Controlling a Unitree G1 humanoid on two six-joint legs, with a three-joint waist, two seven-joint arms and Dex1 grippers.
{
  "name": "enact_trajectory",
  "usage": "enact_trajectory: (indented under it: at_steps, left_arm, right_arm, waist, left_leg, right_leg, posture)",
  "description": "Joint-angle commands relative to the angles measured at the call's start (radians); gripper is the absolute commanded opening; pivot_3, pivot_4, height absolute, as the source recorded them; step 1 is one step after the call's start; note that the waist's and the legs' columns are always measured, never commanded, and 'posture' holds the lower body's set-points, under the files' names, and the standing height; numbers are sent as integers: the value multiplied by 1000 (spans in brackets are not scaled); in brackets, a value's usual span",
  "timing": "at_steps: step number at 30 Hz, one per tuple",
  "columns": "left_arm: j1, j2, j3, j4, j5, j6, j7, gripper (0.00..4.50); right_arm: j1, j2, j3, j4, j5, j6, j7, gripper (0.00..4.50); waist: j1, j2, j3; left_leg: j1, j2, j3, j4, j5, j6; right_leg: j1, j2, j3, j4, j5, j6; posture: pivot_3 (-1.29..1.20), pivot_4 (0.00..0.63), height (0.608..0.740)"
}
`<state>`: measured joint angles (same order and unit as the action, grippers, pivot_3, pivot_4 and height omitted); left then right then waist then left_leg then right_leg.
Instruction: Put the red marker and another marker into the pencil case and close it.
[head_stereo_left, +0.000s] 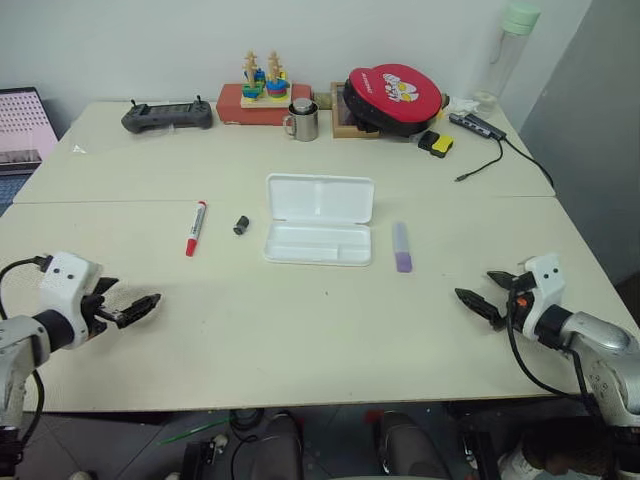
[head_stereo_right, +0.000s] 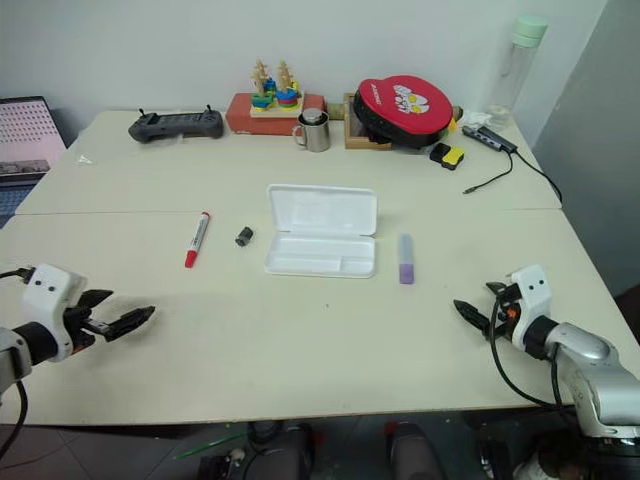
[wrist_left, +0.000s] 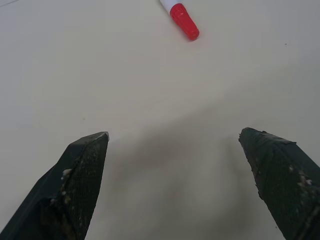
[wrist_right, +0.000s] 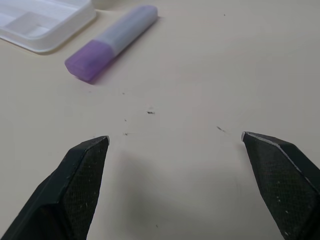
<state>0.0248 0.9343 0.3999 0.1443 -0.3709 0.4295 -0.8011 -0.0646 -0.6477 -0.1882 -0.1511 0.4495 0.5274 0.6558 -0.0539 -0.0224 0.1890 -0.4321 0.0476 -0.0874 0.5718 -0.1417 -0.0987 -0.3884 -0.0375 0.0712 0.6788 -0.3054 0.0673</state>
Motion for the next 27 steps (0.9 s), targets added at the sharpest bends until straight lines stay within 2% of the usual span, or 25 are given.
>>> enact_trajectory:
  at_steps: [1,13,27]
  left_arm:
    - [-28,-9,33,-19,22,-18,54,4500]
    - [-20,-54,0,-59,26,-1,44,4500]
    - [-74,-85,-50,-7,46,-27,37,4500]
  right_arm:
    - [-14,-14,-12,5,-9,-15,19,4481]
    - [3,-7,-24,-20,-6,-12,15,4481]
    - [35,2,-62,-62,16,0,-1,4481]
  waist:
    - [2,0,0]
    - [5,0,0]
    - [4,0,0]
  left_leg:
    - [0,0,0,0,0,0]
    - [0,0,2,1,0,0]
    - [0,0,2,2,0,0]
  right_leg:
    - [0,0,0,0,0,0]
    - [0,0,1,0,1,1]
    - [1,0,1,0,1,2]
  posture:
    - [0,150,740]
    - [0,150,740]
    - [0,150,740]
